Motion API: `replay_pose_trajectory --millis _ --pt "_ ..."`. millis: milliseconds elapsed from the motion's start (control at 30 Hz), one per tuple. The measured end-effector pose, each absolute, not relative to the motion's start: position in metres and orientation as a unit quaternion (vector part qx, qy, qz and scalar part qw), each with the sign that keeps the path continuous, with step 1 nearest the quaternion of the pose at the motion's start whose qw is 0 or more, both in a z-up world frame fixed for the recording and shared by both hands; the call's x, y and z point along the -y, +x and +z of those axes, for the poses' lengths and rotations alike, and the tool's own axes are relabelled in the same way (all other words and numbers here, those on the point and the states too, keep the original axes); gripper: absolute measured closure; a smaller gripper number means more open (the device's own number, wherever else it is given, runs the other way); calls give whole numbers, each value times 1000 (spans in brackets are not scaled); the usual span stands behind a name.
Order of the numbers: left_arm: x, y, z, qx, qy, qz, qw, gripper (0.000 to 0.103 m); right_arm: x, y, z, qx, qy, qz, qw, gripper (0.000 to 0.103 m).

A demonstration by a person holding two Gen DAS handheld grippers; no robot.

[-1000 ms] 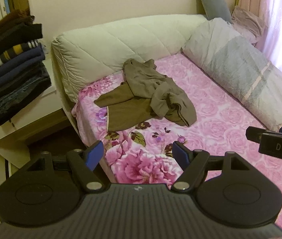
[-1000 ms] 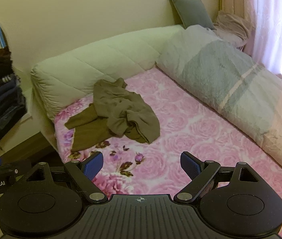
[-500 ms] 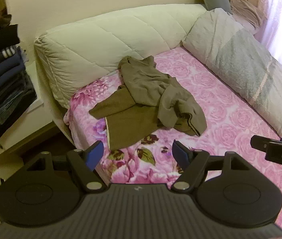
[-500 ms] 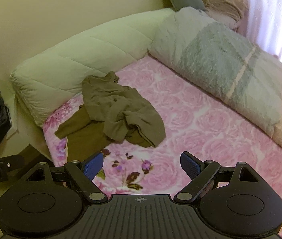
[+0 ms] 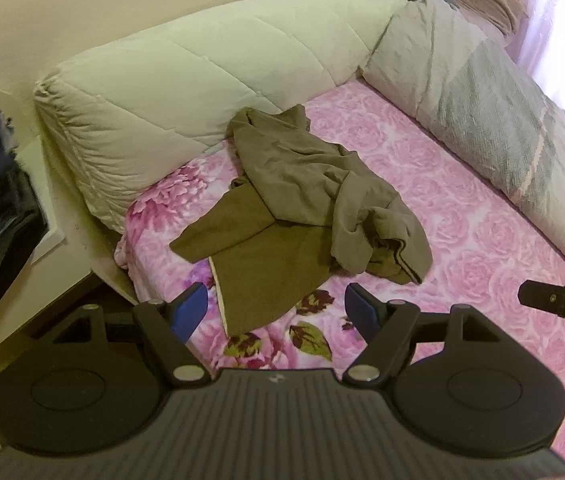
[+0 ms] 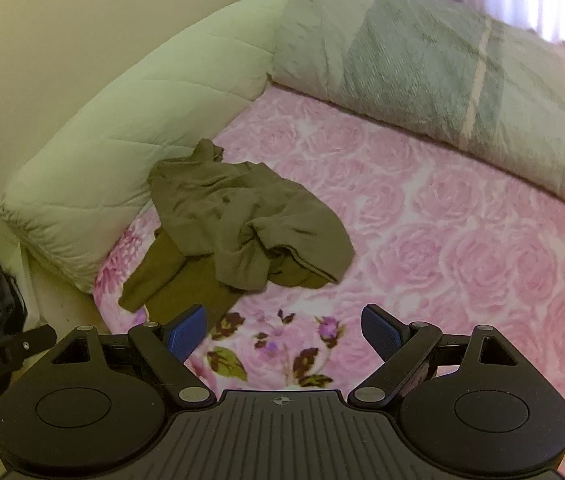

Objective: Fold clothes
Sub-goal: 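Grasp the olive-green garment with the right gripper and lift it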

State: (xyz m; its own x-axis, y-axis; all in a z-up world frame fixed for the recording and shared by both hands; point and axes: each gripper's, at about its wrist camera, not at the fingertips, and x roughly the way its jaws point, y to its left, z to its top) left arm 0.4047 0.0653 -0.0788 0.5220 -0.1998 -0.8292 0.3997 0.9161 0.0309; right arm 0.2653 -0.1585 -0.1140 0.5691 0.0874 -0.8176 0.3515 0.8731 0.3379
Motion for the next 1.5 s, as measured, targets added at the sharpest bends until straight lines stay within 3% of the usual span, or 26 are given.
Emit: replay_pose_trajectory --millis 500,767,800,833,1067,1367,1400,1433,1500 --pt "-28 491 -120 -477 132 -223 840 30 208 330 -173 -425 437 -84 788 16" --pt "-15 534 -158 -493 131 -221 831 30 237 363 -236 -407 584 -97 696 17" --pt "-14 539 -162 -496 130 -221 830 30 240 367 -245 -403 599 -101 684 22" --pt "-13 544 -167 -498 128 -220 829 30 243 372 -254 -400 614 -103 672 34" --pt "-8 569 -195 -512 124 -210 823 30 251 400 -322 -383 690 -134 600 35" --pt "-7 585 -211 -522 129 -190 822 30 249 437 -382 -394 701 -163 572 35" --pt "-6 585 -210 -522 129 -188 822 30 248 437 -386 -393 704 -167 567 46" --pt "-6 585 -209 -521 129 -187 823 30 248 437 -388 -388 710 -164 564 77" --pt "-5 583 -204 -517 129 -188 825 30 248 436 -386 -383 711 -158 569 80"
